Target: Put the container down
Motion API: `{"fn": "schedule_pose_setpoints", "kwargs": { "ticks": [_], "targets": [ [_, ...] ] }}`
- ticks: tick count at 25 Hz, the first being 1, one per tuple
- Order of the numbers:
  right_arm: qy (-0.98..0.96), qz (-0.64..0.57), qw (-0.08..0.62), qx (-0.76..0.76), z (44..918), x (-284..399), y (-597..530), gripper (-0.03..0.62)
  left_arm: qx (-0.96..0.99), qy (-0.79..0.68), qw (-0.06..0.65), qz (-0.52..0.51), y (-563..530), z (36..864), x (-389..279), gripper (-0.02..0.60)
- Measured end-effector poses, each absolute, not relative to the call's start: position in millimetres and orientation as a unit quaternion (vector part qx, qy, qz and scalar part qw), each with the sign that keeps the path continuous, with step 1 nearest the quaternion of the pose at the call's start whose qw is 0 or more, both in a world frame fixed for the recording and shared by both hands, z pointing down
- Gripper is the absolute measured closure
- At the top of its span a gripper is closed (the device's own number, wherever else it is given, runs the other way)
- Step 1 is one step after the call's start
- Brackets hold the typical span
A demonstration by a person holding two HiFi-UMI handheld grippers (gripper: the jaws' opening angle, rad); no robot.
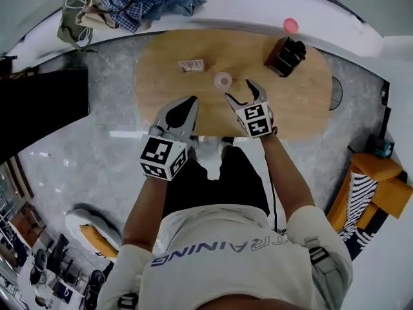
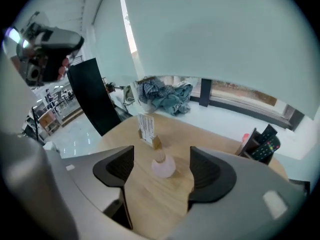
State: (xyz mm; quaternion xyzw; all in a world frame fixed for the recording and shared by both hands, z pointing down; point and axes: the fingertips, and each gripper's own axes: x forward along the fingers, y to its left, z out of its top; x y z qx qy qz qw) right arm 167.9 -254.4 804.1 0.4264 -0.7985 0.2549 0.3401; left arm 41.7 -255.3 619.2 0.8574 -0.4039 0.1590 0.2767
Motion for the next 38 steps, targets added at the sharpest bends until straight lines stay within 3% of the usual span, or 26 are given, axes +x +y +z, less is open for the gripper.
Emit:
{"fn": "schedule_pose_setpoints", "kwargs": {
  "ticks": [9,21,27,32,38],
  "targets": [
    [-0.816,0.235,0.258,0.460,635,163,-236,0.273,0.876,-0.401,0.234,0.133,-243,521,42,0.581],
    [-0.825,0.174,0.211,0.494,498,169,-227,0.333,0.899,-0.387,0.183,0.091,-218,426,48,0.581],
    [-0.826,0.146,0.163,0.519,432,174,-213,0.433,0.911,-0.378,0.158,0.055,-214,384,55,0.581],
    [-0.817,0.106,0.123,0.553,373,185,-203,0.574,0.919,-0.368,0.137,0.029,-214,351,62,0.581],
    [-0.811,0.069,0.064,0.577,308,207,-192,0.582,0.927,-0.359,0.104,0.007,-206,318,72,0.581]
  ]
}}
